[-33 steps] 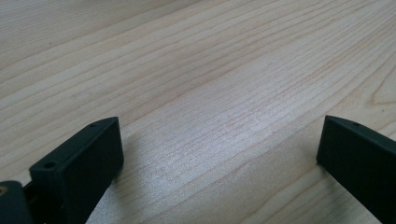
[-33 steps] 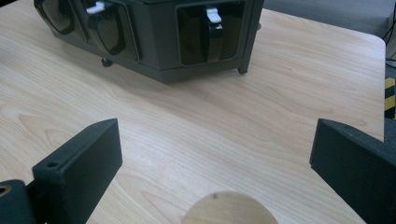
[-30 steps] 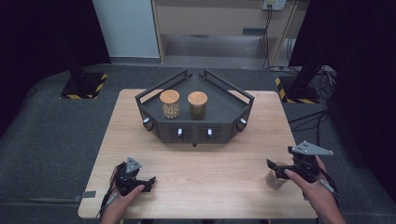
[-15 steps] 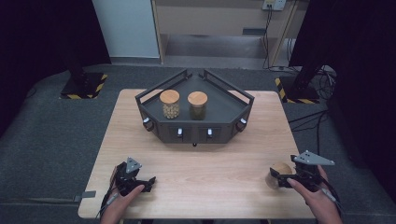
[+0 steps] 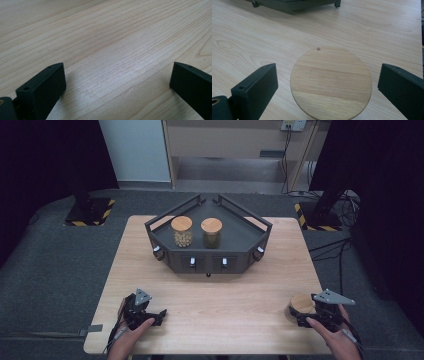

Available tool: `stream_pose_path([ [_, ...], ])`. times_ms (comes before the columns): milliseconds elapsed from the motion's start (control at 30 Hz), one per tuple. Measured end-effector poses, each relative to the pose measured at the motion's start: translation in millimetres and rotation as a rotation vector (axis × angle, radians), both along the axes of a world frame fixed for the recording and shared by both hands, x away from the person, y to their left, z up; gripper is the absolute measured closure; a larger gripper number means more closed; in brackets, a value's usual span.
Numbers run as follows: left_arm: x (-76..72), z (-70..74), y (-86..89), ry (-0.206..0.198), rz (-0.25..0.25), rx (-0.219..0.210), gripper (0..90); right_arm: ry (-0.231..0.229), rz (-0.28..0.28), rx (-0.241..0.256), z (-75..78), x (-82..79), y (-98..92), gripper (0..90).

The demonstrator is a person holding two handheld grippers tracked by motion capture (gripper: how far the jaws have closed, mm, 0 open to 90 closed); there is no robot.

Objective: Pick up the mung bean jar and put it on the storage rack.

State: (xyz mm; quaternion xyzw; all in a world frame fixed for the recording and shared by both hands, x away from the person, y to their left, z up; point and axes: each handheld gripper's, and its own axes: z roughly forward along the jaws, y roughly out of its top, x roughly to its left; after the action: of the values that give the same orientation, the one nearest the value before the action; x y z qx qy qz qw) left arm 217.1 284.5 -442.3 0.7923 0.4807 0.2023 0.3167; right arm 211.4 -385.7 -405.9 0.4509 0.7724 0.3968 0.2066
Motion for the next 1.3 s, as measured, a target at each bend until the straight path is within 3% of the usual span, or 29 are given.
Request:
stream_pose_path([
  [267, 0.0, 0.0, 0.0, 0.0, 0.0, 0.0, 0.0, 0.019, -0.014, 0.023, -10.8, -2.5, -3.1, 4.2],
  [733, 0.0, 0.0, 0.0, 0.0, 0.0, 0.0, 0.0, 0.005, -0.035, 0.056, -29.6, -12.1, -5.4, 4.3],
  [1300, -0.2, -0.1, -0.2, 0.0, 0.001, 0.0, 0.0, -0.012, -0.036, 0.054, -39.7, -14.8, -3.4, 4.1],
])
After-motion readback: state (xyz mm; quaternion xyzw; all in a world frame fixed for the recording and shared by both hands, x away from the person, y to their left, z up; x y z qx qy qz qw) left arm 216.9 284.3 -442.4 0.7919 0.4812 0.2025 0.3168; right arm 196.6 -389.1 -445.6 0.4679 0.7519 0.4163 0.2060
